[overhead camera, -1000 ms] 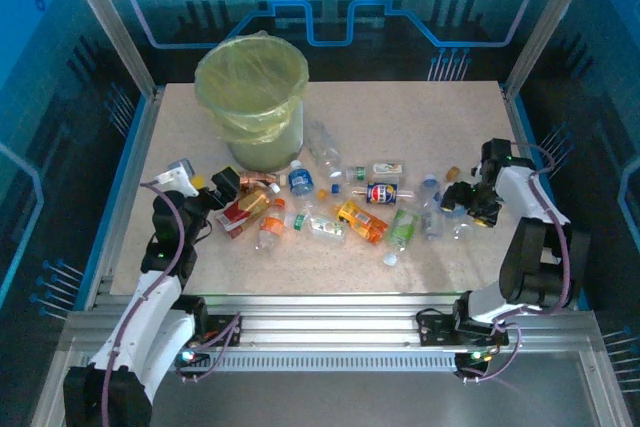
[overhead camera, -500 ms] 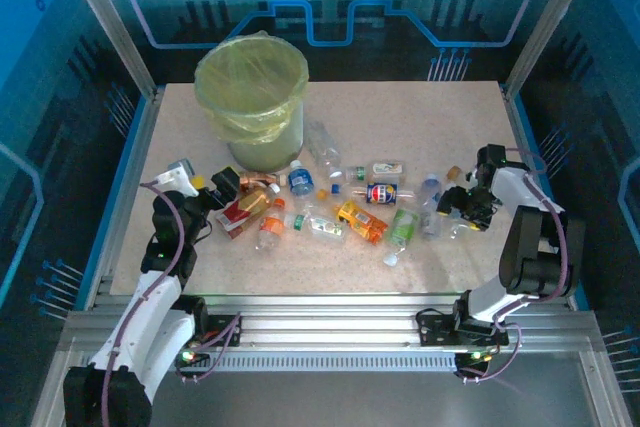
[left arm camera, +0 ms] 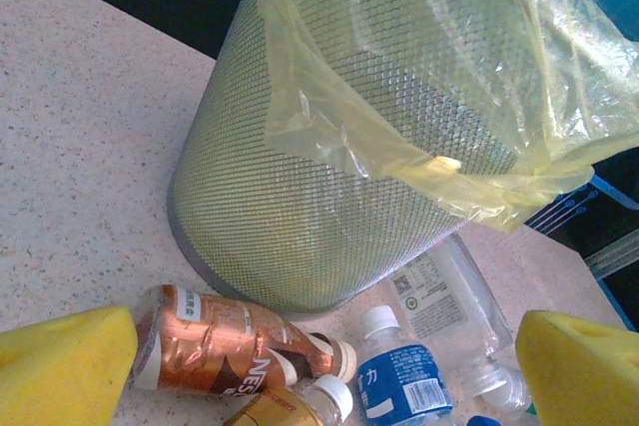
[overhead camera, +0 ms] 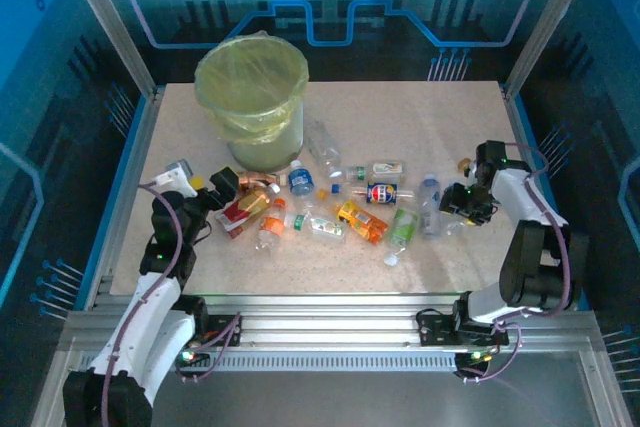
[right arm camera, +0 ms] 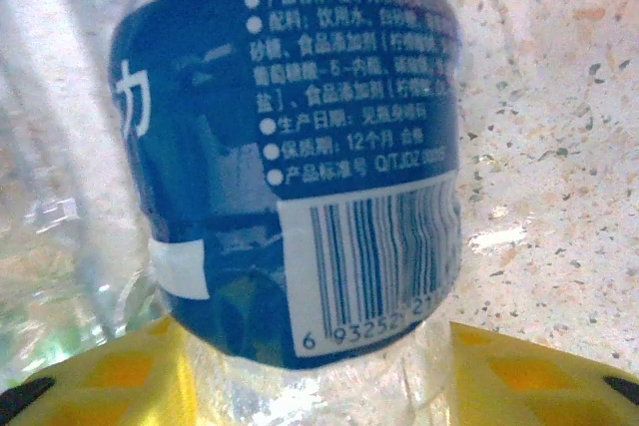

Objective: Put the plastic bottles in the bin

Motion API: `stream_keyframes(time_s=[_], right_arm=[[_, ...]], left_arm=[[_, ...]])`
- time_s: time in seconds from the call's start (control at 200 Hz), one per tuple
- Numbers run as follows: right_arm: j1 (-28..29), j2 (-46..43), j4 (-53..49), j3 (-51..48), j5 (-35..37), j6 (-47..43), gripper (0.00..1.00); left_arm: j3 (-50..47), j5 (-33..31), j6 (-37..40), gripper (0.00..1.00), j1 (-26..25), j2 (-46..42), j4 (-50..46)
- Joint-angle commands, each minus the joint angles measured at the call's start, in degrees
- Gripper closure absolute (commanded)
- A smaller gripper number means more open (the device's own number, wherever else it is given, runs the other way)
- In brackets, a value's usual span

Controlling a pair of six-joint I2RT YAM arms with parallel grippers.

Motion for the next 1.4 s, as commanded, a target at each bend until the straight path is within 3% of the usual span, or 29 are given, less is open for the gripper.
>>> stream_keyframes(time_s=[0.0, 0.185, 0.39, 0.465, 0.705, 1.051, 1.396], right_arm=[[1.8, -3.4, -3.4, 2.9, -1.3, -0.4, 0.53], [3.6, -7.0, -4.6, 5.6, -1.8, -0.2, 0.55], [1.9, -8.7, -4.8, 11.4, 0.6, 0.3, 0.56], [-0.3, -7.9, -4.5, 13.9, 2.0, 1.0, 0.55], [-9.5, -1.4, -2.1, 19.1, -3.6, 3.4, 0.55], [-15.6, 3.3, 1.8, 17.1, -9.8, 5.2, 0.54], [-16.1, 3.4, 2.7, 15.6, -11.6, 4.4, 0.54]], left_arm=[[2.7, -1.3, -1.7, 0.01, -0.3, -1.1, -2.0], [3.8, -1.8, -3.0, 0.01, -0.3, -2.5, -3.2], [5.1, -0.4, -2.4, 0.01, -0.3, -2.5, -4.2], [5.2, -0.2, -2.4, 0.01, -0.4, -2.4, -4.2], [6.0, 0.9, -1.2, 0.01, -0.3, -2.4, -5.8], [6.7, 1.6, -0.8, 0.01, -0.5, -2.3, -6.3], [8.6, 1.6, -2.3, 0.01, -0.5, -2.1, -8.6]])
